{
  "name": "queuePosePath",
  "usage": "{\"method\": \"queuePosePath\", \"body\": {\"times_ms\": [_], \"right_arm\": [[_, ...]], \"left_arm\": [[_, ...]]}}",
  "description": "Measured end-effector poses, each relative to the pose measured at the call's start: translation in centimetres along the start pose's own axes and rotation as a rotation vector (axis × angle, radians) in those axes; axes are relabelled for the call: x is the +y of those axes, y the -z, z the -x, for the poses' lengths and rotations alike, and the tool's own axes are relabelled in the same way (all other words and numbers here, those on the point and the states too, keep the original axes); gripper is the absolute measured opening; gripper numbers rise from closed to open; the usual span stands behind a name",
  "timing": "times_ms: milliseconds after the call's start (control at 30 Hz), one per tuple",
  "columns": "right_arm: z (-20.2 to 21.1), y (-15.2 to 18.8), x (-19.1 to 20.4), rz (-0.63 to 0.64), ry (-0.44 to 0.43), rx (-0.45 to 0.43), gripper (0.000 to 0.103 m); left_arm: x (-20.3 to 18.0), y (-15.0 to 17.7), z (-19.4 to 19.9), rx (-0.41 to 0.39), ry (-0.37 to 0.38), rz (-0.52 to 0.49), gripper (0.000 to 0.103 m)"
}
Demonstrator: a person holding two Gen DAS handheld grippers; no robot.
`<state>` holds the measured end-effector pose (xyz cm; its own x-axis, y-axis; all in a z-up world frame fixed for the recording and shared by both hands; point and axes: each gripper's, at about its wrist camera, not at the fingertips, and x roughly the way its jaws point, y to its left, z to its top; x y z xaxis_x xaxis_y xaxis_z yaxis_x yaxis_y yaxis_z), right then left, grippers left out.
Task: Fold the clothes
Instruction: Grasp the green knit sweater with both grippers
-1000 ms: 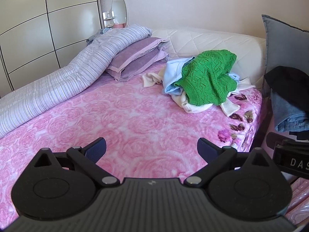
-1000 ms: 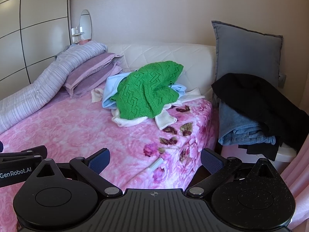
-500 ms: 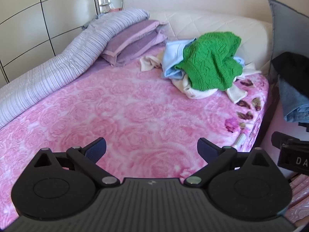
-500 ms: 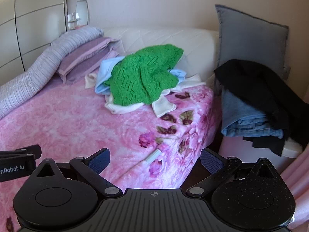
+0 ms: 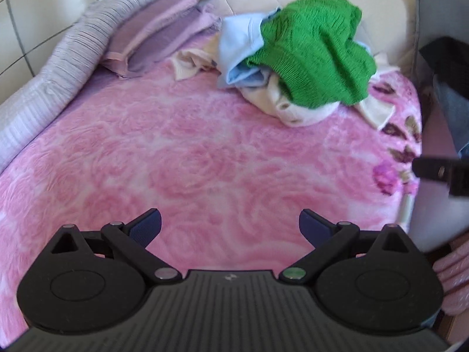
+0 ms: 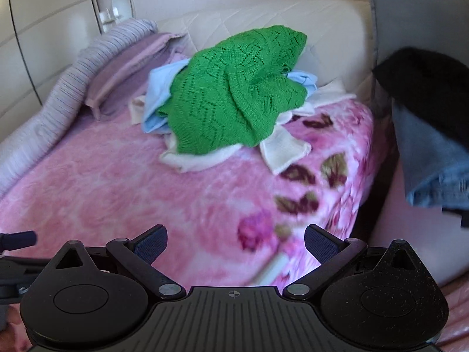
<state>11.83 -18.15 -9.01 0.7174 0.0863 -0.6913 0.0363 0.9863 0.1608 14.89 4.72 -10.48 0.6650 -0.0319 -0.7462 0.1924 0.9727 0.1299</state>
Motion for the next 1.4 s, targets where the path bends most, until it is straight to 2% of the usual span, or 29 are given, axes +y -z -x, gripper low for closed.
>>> {"method": "queuePosePath", "body": {"times_ms": [133,333,533,667,767,867,1033,1233,1400], "right_arm": [[-2.2,-2.5,0.1,-0.047,-0.005,0.063,0.103],[-3.4,-6.9,-0.5,-0.139,0.008,0.150,0.102],[-3.5,-12.3,-2.3,-0.136,0.007,0.209,0.103],[-4.0,-15.2,-3.6,-0.116,0.001,0.204,0.102],[-4.9,-17.2,-4.9,-0.099,-0.013,0.209,0.102],[-6.2,-19.2,-6.1,-0.067,0.003,0.259,0.102],[-7.7,-21.9,-8.2,-0.058,0.009,0.340,0.102],[-7.7,-23.4,-8.6,-0.056,0.020,0.337,0.102],[-7.7,-23.5,-7.4,-0.096,0.015,0.329,0.102]], "left_arm": [[1.7,-2.5,-1.2,0.035,-0.031,-0.045,0.099],[2.2,-7.8,-2.3,0.113,0.010,-0.056,0.098],[1.0,-13.3,-3.4,0.186,0.045,-0.031,0.095],[-0.5,-16.8,-4.2,0.210,0.038,-0.010,0.095],[-2.0,-18.9,-5.2,0.241,0.061,0.012,0.095],[-3.6,-20.4,-6.2,0.270,0.087,0.016,0.090],[-5.3,-22.9,-7.0,0.295,0.096,0.009,0.090],[-4.9,-24.7,-6.7,0.284,0.110,-0.024,0.090],[-3.4,-24.9,-6.4,0.293,0.149,-0.006,0.081]]}}
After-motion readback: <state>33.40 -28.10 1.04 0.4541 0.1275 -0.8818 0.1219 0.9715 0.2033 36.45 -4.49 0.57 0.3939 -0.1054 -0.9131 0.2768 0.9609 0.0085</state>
